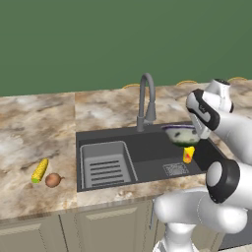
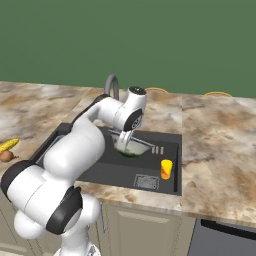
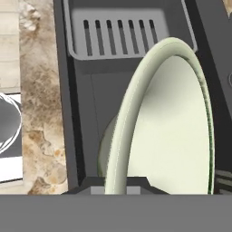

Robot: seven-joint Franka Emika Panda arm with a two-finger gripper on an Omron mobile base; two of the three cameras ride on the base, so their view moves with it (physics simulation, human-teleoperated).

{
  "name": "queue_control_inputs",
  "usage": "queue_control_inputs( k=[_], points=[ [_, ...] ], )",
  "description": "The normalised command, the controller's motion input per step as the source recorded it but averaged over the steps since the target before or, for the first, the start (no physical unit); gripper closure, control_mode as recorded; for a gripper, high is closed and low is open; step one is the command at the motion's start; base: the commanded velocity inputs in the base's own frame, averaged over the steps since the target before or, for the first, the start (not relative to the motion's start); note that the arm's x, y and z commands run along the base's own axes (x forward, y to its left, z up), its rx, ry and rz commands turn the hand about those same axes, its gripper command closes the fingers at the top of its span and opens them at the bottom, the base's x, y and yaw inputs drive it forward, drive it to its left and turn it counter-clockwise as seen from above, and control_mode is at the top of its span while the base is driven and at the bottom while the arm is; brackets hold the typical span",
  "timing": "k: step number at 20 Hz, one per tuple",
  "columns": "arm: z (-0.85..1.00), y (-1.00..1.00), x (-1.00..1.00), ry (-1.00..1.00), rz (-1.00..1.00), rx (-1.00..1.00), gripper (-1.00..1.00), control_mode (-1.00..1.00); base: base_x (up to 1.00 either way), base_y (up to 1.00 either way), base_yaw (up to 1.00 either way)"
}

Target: Remove the onion and corn from the sink. Then move the bowl and cup from the counter to the sink for washing.

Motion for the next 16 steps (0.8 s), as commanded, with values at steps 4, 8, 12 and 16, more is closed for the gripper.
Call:
queue_control_inputs(
  k=[4, 8, 12, 16],
  points=[
    [-0.14, 0.05, 0.09, -0.04, 0.04, 0.0, 1.0, -1.0, 0.0, 0.0, 0.0],
    [-0.13, 0.02, 0.1, -0.04, 0.06, 0.0, 1.0, -1.0, 0.0, 0.0, 0.0],
    [-0.15, 0.0, 0.04, 0.0, 0.07, 0.0, 1.0, -1.0, 0.0, 0.0, 0.0],
    [-0.16, 0.0, 0.01, -0.01, 0.08, 0.0, 1.0, -1.0, 0.0, 0.0, 0.0]
  ],
)
